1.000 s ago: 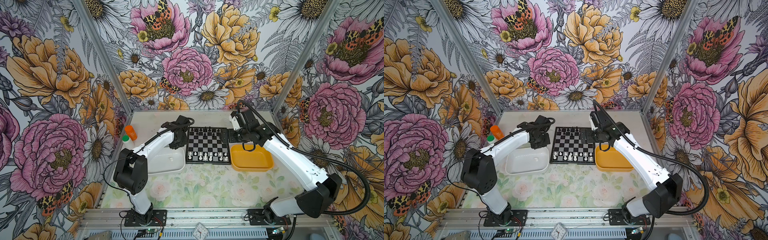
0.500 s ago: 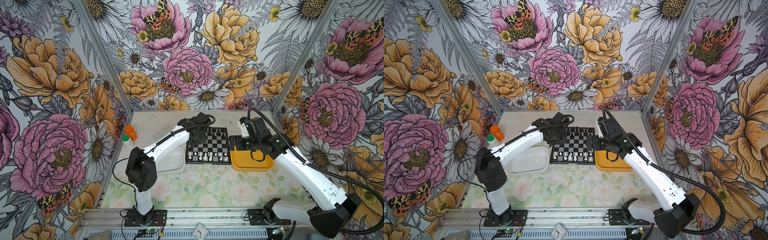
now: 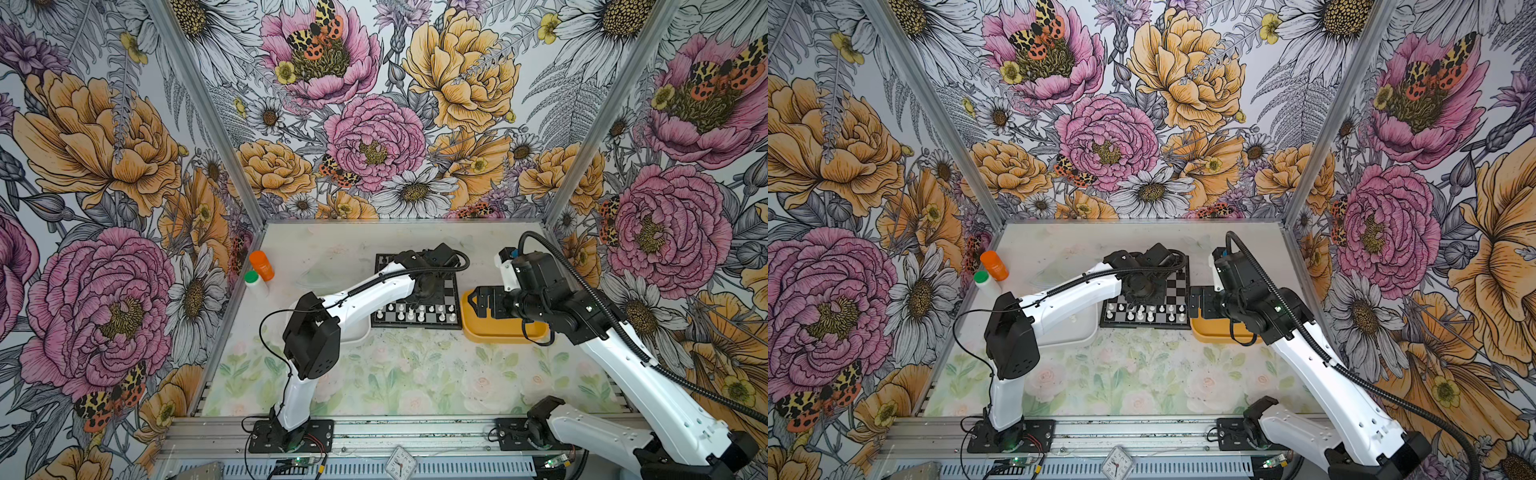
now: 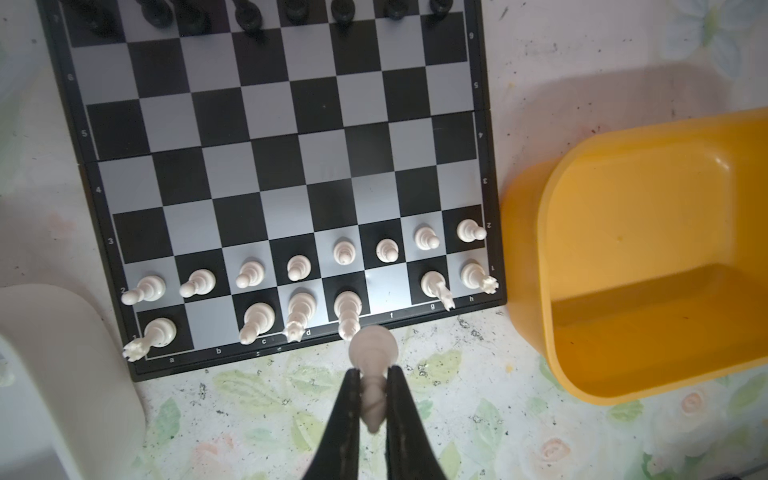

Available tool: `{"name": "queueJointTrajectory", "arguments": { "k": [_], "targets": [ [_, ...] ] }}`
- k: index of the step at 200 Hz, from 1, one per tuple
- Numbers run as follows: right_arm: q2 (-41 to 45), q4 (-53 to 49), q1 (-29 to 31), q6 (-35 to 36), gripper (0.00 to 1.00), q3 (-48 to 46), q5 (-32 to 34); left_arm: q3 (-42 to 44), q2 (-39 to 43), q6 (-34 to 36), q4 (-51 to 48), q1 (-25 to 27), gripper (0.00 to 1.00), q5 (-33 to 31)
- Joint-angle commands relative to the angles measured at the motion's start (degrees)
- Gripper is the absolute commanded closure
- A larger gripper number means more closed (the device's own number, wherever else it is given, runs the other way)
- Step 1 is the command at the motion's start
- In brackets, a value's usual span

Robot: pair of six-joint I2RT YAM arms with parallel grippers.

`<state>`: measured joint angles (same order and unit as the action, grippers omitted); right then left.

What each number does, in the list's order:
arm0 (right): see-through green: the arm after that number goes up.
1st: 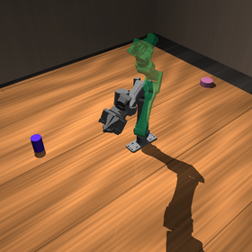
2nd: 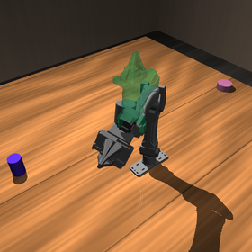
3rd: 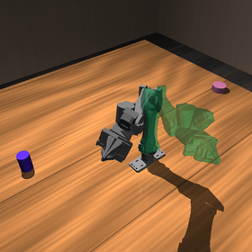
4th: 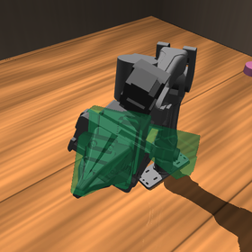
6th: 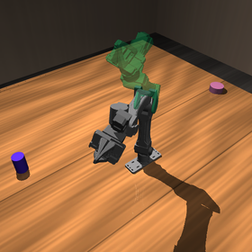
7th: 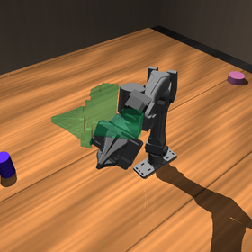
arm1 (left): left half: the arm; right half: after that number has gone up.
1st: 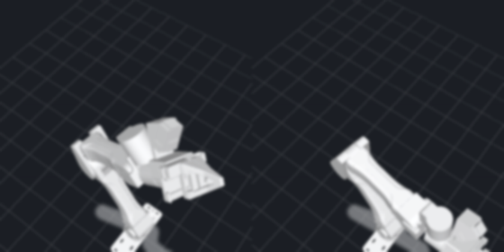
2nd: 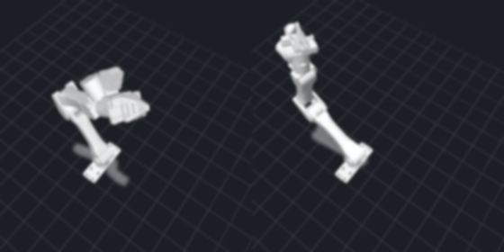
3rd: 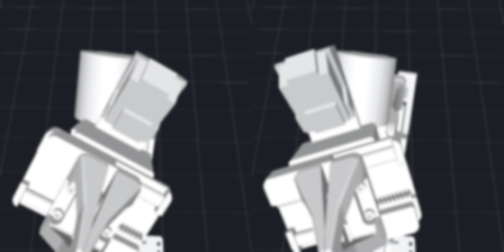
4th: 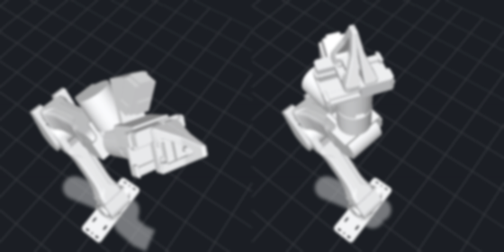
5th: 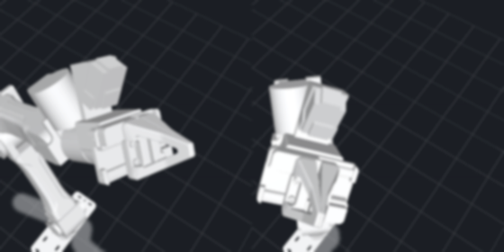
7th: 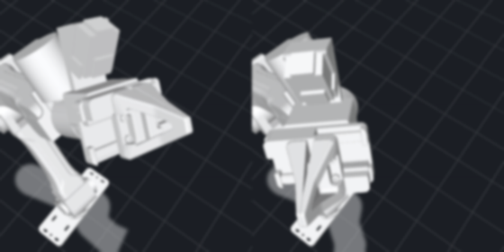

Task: Set up the chess pieces on the board
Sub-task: 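Lower the pawn onto the near rank, left gripper, while right arm reaches over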

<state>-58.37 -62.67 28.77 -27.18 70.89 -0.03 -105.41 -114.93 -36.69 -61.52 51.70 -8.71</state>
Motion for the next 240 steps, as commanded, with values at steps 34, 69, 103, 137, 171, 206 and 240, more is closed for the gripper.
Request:
{"name": "queueJointTrajectory", "arguments": {
  "k": [34,69,103,137,171,206,240],
  "targets": [
    [5.11,-6.31,-0.3,-0.73,0.0,-0.22,3.15,-2.68,-4.68,-0.93,-0.07,1.91,0.9,-0.18],
    [6.92,-7.94,-0.3,-0.95,0.0,-0.25,3.74,-2.36,-6.8,-1.19,-0.09,2.36,0.91,0.17],
    [7.98,-9.04,-0.37,-0.95,0.0,-0.23,4.29,-2.26,-8.14,-1.11,0.04,2.5,0.91,0.08],
    [8.17,-9.49,-0.38,-0.86,0.0,-0.25,4.59,-2.39,-9.23,-1.19,0.08,2.63,0.91,0.29],
    [8.13,-9.62,-0.39,-0.85,0.0,-0.08,4.67,-2.69,-10.54,-0.85,0.15,2.64,0.91,0.62],
    [8.89,-9.76,-0.39,-1.02,0.0,0.76,5.45,-2.88,-11.61,-0.36,0.18,2.43,0.9,0.8],
    [9.08,-9.88,-0.39,-1.99,0.0,-0.15,5.1,-3.23,-12.08,0.12,0.17,2.33,0.9,0.89]
  ]
}}
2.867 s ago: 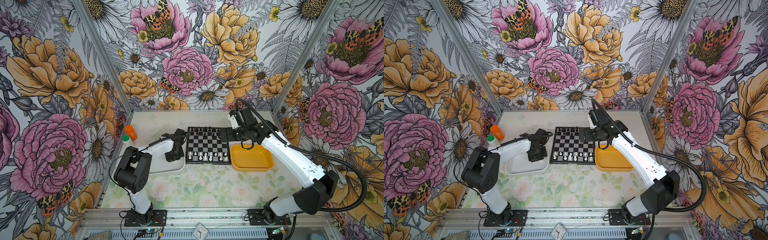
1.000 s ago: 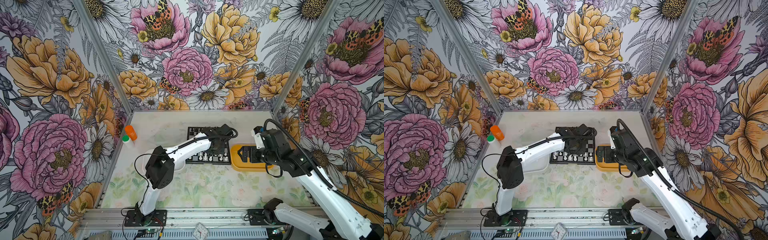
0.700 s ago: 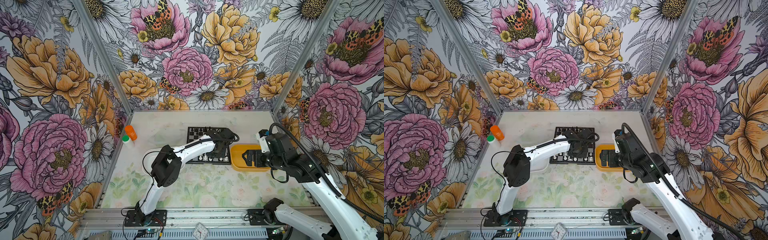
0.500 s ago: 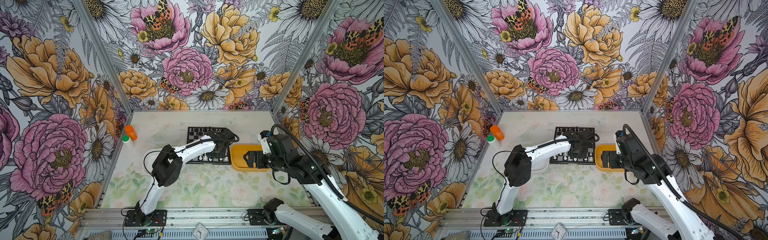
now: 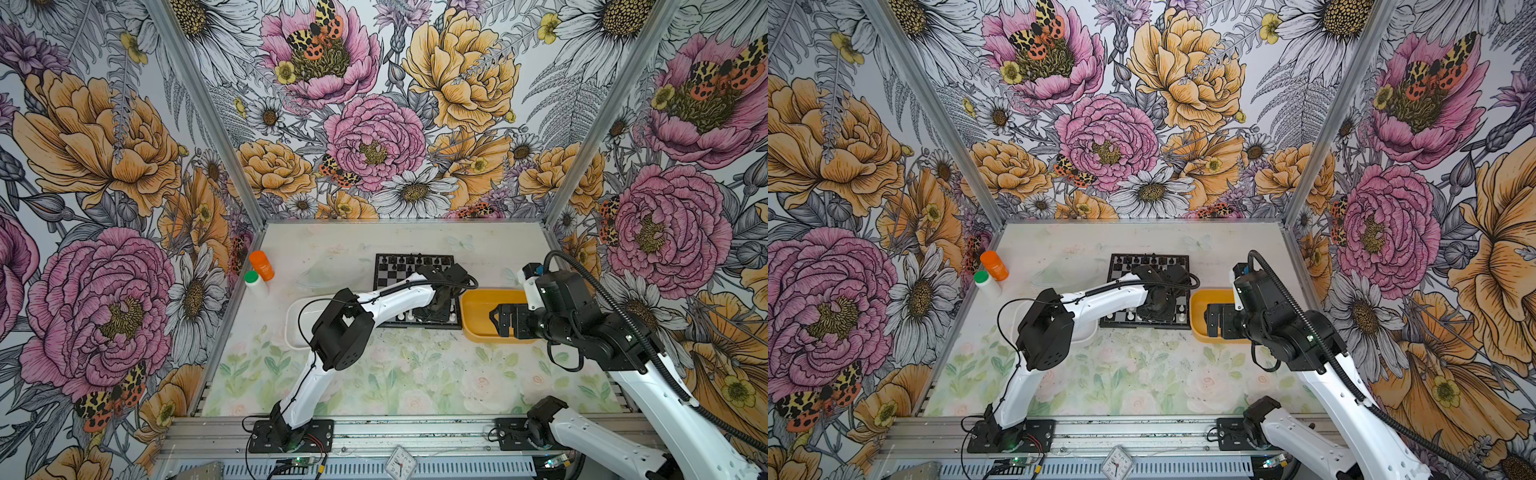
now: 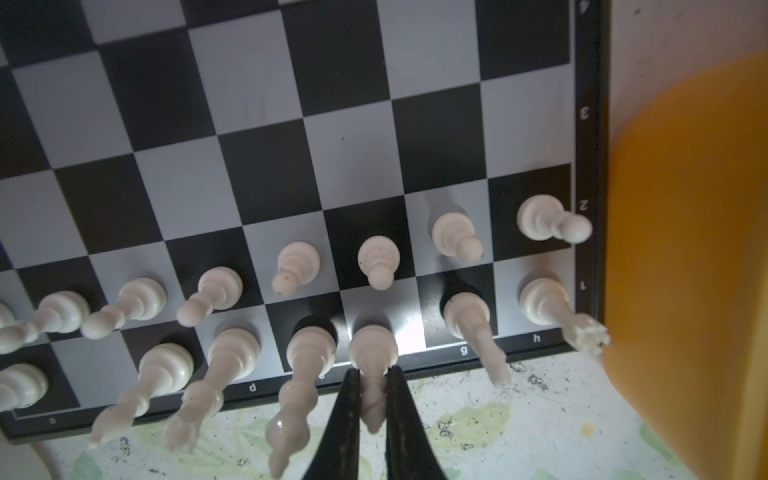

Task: Set up the chess pieces on the board
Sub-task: 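Lower the pawn onto the near rank, left gripper, while right arm reaches over, then swing the left gripper back over the white tray while the right arm draws back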

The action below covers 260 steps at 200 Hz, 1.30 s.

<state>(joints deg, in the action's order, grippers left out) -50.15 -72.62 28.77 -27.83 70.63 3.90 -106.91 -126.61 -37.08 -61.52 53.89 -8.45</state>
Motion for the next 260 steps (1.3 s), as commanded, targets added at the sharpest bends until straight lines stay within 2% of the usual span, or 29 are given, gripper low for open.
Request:
{"name": "queueJointTrajectory", "arguments": {
  "k": [1,119,149,176,187,222,260],
  "targets": [
    [0.9,0.04,-0.39,-1.34,0.0,0.12,1.18,-1.72,-0.45,0.52,0.21,0.11,0.9,0.63],
    [0.56,0.18,-0.39,-1.7,0.0,0.12,1.63,-3.37,-1.49,1.81,0.36,-0.77,0.86,0.99],
    [0.67,0.12,-0.39,-1.72,0.0,-0.06,1.5,-3.74,-1.19,2.07,0.41,-0.62,0.79,0.83],
    [0.5,0.26,-0.39,-1.78,0.0,-0.06,1.46,-3.66,-0.72,2.19,0.27,-0.71,0.65,0.5],
    [0.51,0.31,-0.39,-1.7,0.0,0.03,1.42,-3.5,-0.28,2.27,0.33,-0.71,0.64,0.36],
    [-0.04,0.97,-0.33,-1.39,0.0,0.12,1.11,-3.1,4.98,1.25,0.2,-1.62,0.63,-1.52],
    [-2.12,3.68,-0.39,-0.23,0.0,0.42,-0.63,-1.07,15.35,-1.74,0.09,-4.38,0.61,-6.47]
  ]
}}
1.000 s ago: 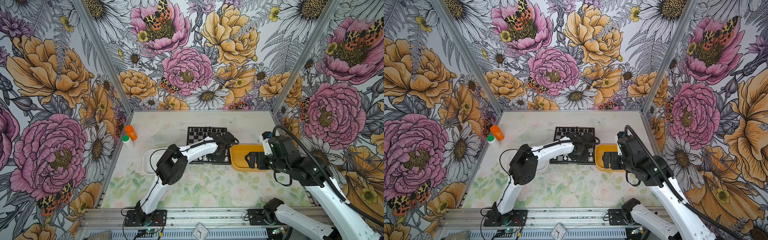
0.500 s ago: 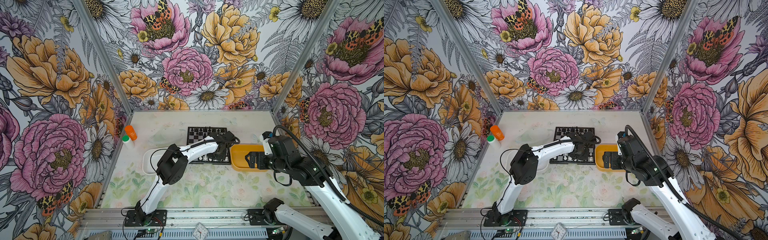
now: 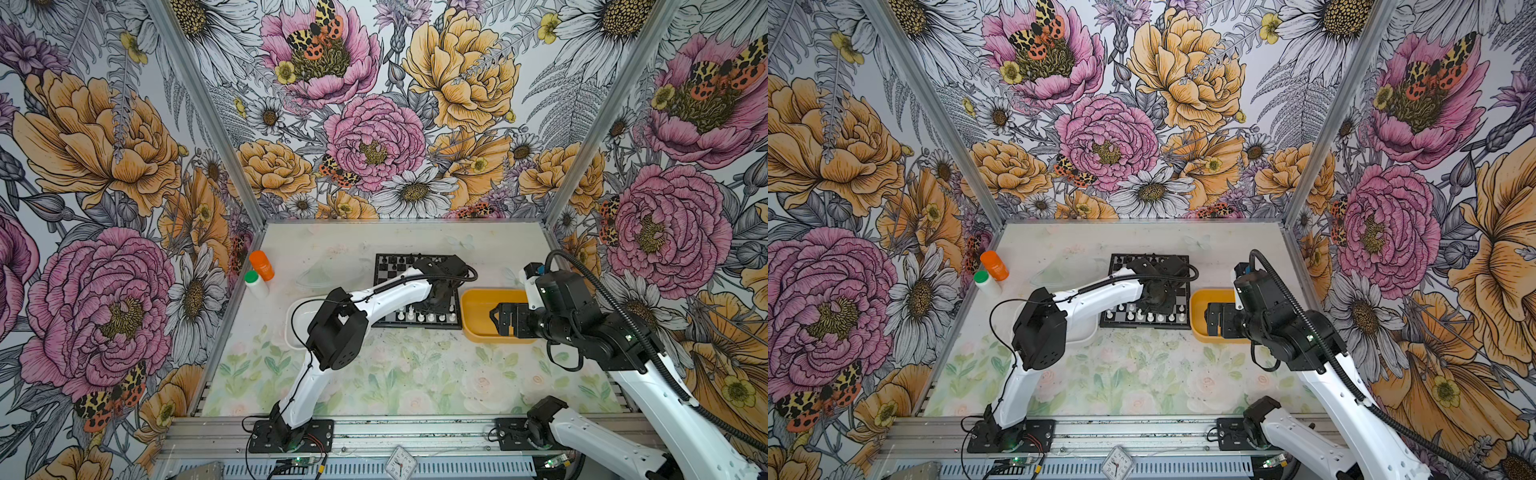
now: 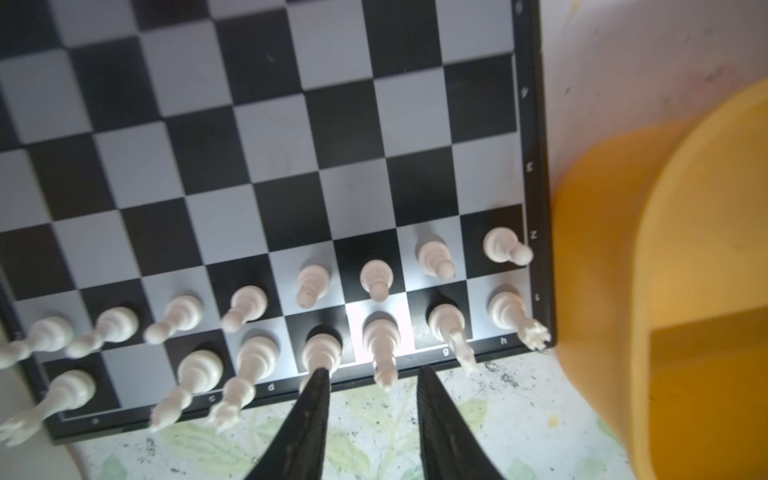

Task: Set up the chess pieces on the board
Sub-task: 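Swing the left gripper back over the white tray while the right arm draws back, then lower the open left gripper toward the last white piece in the tray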

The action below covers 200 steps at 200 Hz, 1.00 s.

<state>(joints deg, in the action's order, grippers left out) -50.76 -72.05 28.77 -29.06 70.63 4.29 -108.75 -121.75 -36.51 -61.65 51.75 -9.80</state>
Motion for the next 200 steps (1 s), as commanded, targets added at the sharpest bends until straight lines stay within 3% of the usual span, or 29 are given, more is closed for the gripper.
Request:
{"name": "queueJointTrajectory", "arguments": {
  "k": [1,26,92,133,200],
  "targets": [
    [-1.61,3.22,-0.39,1.1,0.0,0.44,-1.12,0.88,10.84,-2.32,0.22,-2.3,0.61,-5.21],
    [-5.15,5.95,-0.21,2.78,0.0,1.8,-4.0,6.61,19.57,-3.57,-0.01,-5.47,0.59,-7.5],
    [-16.08,14.79,3.66,4.83,0.0,4.69,-10.14,32.06,38.27,-7.15,0.18,-18.26,0.52,-8.3],
    [-22.79,17.0,5.71,6.23,0.0,8.89,-10.92,43.57,43.03,-8.76,1.47,-23.85,0.45,-6.48],
    [-30.0,18.87,6.29,6.75,0.0,13.4,-11.85,52.58,43.74,-10.58,9.58,-32.38,0.43,1.84]
  ]
}}
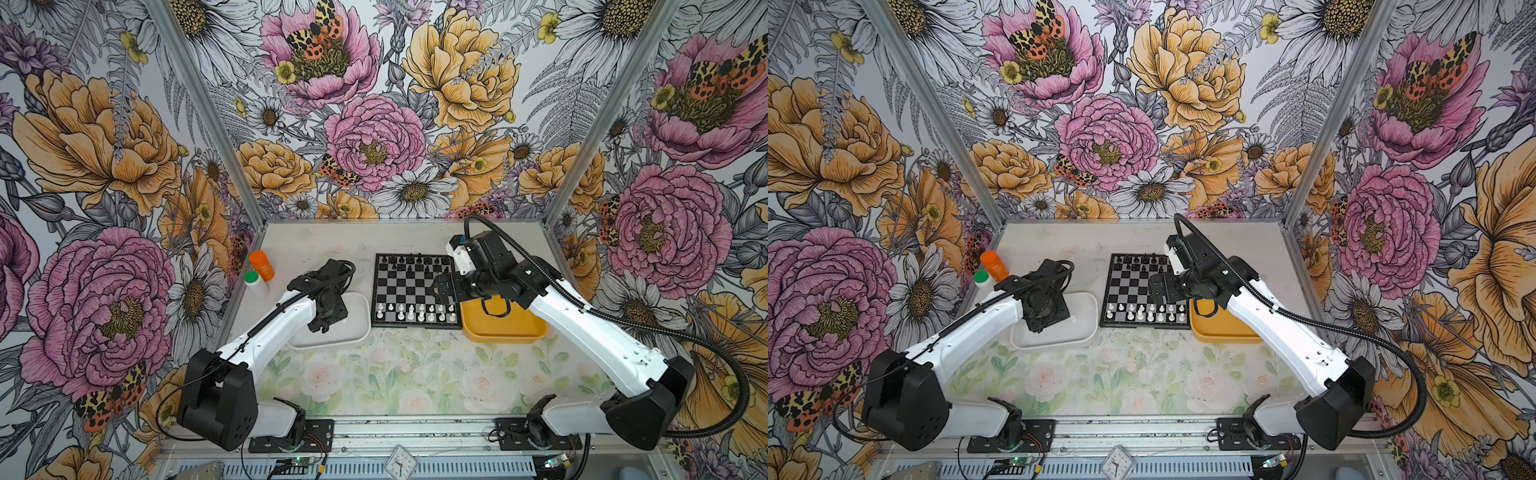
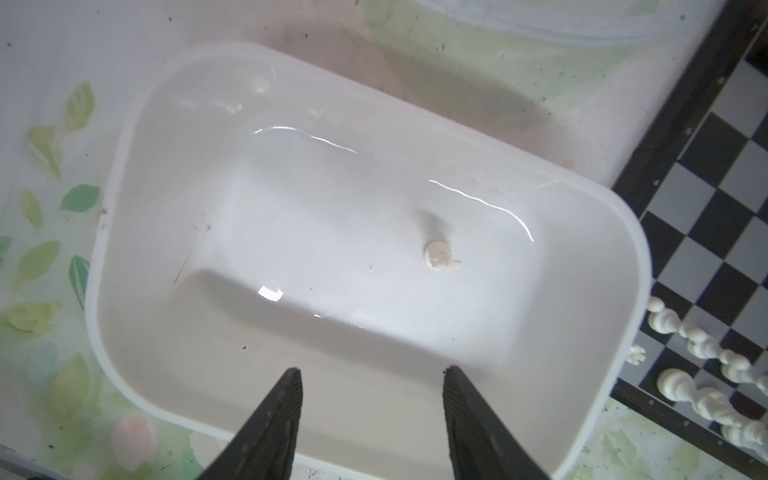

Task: Set up the chess pieces on the board
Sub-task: 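Lower the open left gripper toward the last white piece in the tray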

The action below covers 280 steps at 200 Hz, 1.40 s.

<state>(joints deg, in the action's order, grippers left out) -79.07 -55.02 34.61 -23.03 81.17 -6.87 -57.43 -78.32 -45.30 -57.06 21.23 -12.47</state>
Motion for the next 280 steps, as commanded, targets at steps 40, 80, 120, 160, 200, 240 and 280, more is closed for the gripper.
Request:
{"name": "queueJointTrajectory", "arguments": {
  "k": [40,80,120,160,200,240,280],
  "targets": [
    [-4.18,2.29,0.55,0.68,0.0,4.26,-0.77,0.42,-2.75,-2.76,8.08,-3.68,0.4,7.76],
    [-4.96,2.71,0.55,0.1,0.0,4.31,-0.14,-1.49,-7.48,-2.87,9.72,-4.79,0.39,11.03],
    [-4.96,3.14,0.55,-0.51,0.0,3.48,0.85,-3.49,-11.03,-2.69,10.26,-5.13,0.39,12.71],
    [-4.52,3.74,0.55,-0.97,0.0,2.43,1.43,-3.92,-12.98,-3.03,10.21,-5.1,0.4,13.24],
    [-3.82,4.14,0.52,-1.05,0.0,1.07,1.95,-3.66,-14.61,-3.91,10.23,-5.07,0.42,13.68],
    [-2.89,4.31,0.29,-0.97,0.0,-0.37,2.3,-4.0,-16.27,-4.18,10.23,-4.98,0.46,13.22],
    [-2.06,4.31,-0.5,-0.79,0.0,-1.41,2.32,-4.38,-17.98,-4.36,10.12,-4.89,0.53,13.06]
  ]
}}
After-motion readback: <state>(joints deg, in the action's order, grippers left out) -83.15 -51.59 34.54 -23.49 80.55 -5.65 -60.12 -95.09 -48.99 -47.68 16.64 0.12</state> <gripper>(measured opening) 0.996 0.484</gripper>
